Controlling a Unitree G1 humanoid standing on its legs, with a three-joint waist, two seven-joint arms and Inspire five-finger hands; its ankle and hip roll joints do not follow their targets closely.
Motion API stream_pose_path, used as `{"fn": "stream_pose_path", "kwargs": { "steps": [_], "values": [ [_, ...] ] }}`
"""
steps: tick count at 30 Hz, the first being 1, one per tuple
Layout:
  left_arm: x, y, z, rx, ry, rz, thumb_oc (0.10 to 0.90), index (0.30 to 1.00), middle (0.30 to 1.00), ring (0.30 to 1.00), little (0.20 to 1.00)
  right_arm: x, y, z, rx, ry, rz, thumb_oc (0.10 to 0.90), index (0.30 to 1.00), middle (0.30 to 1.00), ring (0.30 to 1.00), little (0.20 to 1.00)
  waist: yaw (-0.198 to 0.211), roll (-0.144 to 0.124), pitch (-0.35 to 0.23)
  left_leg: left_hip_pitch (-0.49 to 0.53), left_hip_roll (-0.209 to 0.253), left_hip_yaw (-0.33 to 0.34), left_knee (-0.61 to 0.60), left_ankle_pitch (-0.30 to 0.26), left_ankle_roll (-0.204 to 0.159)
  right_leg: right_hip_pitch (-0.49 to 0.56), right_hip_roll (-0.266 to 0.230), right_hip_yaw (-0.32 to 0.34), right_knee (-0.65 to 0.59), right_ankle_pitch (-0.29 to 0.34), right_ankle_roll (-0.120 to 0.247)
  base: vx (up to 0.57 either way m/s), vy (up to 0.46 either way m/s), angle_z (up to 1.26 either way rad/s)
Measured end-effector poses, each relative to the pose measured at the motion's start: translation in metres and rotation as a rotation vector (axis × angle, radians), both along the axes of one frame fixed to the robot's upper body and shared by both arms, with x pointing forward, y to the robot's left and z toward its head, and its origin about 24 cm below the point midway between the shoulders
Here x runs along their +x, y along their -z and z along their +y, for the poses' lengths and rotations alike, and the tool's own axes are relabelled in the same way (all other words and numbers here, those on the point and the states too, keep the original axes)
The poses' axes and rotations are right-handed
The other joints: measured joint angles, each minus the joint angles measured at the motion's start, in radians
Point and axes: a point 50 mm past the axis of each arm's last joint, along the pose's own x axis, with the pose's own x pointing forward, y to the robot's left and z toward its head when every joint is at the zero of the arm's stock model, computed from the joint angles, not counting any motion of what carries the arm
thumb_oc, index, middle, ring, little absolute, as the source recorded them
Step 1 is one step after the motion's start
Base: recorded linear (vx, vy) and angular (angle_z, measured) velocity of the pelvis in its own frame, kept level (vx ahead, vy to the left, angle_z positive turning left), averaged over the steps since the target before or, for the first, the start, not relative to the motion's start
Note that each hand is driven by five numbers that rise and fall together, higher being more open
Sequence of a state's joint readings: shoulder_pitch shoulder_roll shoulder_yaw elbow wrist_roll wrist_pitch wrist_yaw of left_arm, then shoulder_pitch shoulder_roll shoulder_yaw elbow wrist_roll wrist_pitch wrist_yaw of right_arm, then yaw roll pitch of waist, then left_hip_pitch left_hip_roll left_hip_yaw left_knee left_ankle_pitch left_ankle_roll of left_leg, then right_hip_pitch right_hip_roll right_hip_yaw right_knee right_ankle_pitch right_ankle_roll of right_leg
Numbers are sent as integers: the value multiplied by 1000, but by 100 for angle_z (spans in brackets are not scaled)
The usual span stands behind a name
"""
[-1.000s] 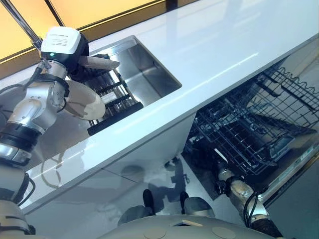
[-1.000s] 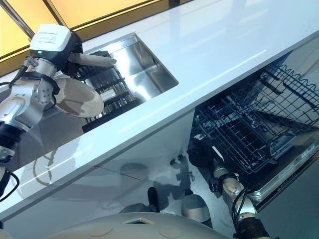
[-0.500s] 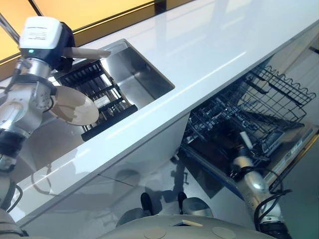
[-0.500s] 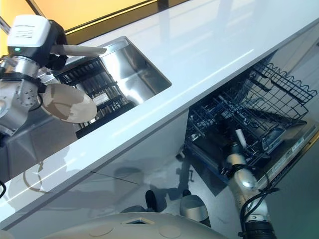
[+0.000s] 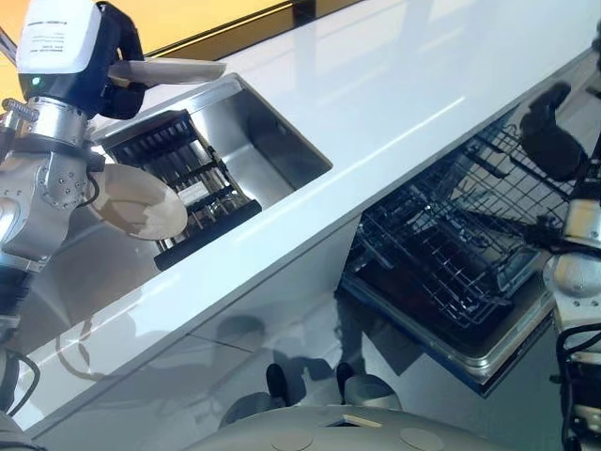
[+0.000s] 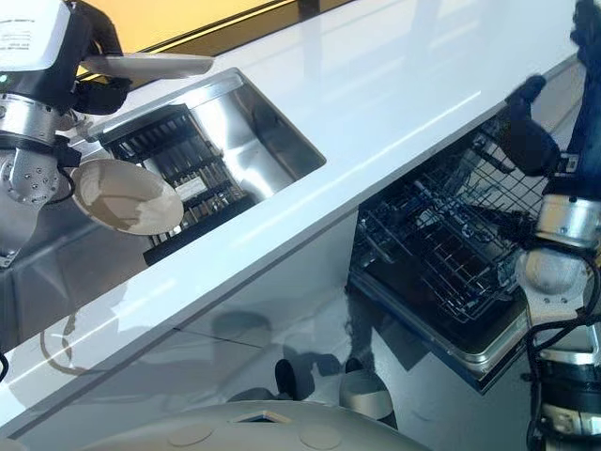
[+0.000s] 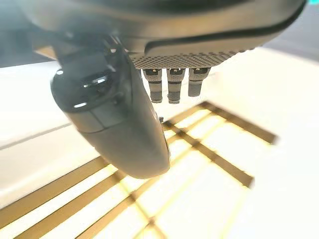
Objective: Pick up plates and place into dishwasher.
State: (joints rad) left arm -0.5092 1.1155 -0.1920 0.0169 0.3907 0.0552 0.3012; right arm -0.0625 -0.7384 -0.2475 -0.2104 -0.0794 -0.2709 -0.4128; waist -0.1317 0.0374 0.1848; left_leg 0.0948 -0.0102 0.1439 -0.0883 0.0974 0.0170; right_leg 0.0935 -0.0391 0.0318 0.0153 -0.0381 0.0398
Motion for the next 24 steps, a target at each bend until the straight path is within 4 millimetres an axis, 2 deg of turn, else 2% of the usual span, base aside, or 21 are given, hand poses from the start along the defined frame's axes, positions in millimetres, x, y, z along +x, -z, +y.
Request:
{"fn": "stream_pose_path", "kwargs": {
  "steps": [4,10,16,21,24],
  "values": [
    [-2,-3,-8,-21,59,-1,100,300,300,300,200,11,-11,15,-127,-112,70,800,900,900,900,900,17,2,-4,-2,-1,-9,0,0,0,3,-1,-12,-4,0,0,-1,-18,6],
    [-6,-7,-22,-31,161,2,100,300,300,300,200,34,-5,46,-419,-280,404,800,900,900,900,900,36,0,-6,-4,-6,-29,0,0,0,19,-6,-36,-21,0,-1,-7,-19,11],
    [-13,-21,-42,4,268,-37,100,300,300,300,200,49,-1,65,-509,-359,574,800,900,900,900,900,66,-4,-10,-18,-9,-48,0,0,0,19,-8,-49,-33,1,-1,-3,-14,9],
    [-13,-29,-50,21,300,-47,100,300,300,300,200,56,-8,85,-553,-439,597,800,900,900,900,900,74,-8,-11,-18,-9,-59,0,0,0,29,-10,-66,-42,1,-1,-3,-9,7],
    [-12,-30,-56,34,323,-47,100,300,300,300,200,57,-7,88,-559,-449,599,800,900,900,900,900,78,-16,-16,-16,-10,-63,0,0,0,38,-10,-70,-50,1,-1,-4,-7,6]
  ]
}}
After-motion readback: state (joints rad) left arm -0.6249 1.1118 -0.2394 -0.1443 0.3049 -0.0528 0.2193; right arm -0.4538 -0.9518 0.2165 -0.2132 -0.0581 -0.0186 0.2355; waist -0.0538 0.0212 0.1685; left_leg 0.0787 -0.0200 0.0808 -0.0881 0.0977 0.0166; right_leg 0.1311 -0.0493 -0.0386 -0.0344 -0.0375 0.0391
